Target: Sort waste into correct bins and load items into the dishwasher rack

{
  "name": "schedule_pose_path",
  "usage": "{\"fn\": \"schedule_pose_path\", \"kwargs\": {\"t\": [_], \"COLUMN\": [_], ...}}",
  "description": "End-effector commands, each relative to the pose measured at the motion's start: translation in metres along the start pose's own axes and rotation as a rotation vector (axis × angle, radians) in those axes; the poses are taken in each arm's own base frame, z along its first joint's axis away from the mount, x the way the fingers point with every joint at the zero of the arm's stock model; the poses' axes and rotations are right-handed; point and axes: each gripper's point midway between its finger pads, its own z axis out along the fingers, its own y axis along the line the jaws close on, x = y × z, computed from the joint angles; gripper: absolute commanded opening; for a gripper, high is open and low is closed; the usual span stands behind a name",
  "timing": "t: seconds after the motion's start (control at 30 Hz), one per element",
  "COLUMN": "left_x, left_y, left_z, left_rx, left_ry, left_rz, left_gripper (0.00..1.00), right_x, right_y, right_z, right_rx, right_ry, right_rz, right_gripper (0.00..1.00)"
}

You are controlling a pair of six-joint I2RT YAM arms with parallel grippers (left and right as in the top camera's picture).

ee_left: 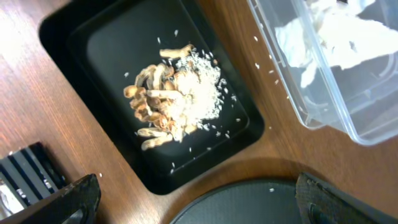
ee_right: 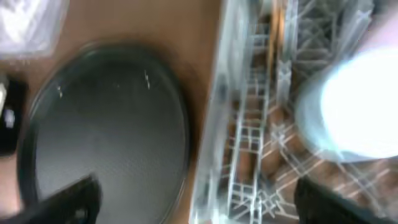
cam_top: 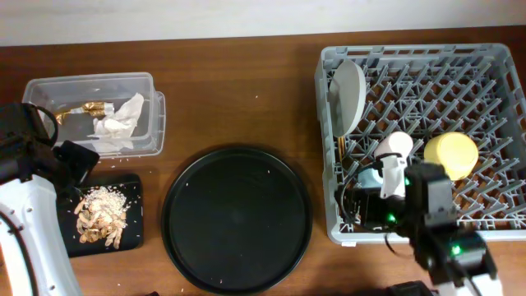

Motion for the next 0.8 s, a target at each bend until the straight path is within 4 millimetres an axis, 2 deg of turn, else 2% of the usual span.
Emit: {"fn": "schedule_pose_path", "kwargs": {"t": [0.0, 0.07, 0.23, 0.37, 0.6, 0.77], "left_x": [-0.001, -0.001, -0.001, -0.001, -0.001, -0.001], "left_y": [0.002, 0.002, 0.002, 0.002, 0.002, 0.002], "left_z": [0.0, 0.0, 0.0, 0.0, 0.0, 0.0], "left_rx": [-0.006, -0.006, -0.006, -0.006, -0.006, -0.006], "left_ry": [-0.002, -0.002, -0.002, -0.002, -0.002, -0.002], "left_rz": [-0.005, -0.005, -0.005, -0.005, -0.005, -0.005], "left_gripper": [1.0, 0.99, 0.99, 0.99, 0.99, 0.99], "right_x": [-0.008, -0.014, -0.006, -0.015, -0.027, -0.033], "right_y": [0.001, 0.0, -0.02, -0.034, -0.042, -0.046], "right_z": [0.006, 0.005, 0.007, -0.007, -0.028, -0.023], "right_rx": [-0.053, -0.069, -0.021, 0.063, 0.128, 0.1], "right_ry": [-0.224, -0.327, -0.507, -0.614, -0.742, -0.892], "right_rz": [-0.089, -0.115, -0.132, -0.124, -0.192, -0.233], "right_gripper": [0.99, 0.99, 0.99, 0.99, 0.99, 0.99]}}
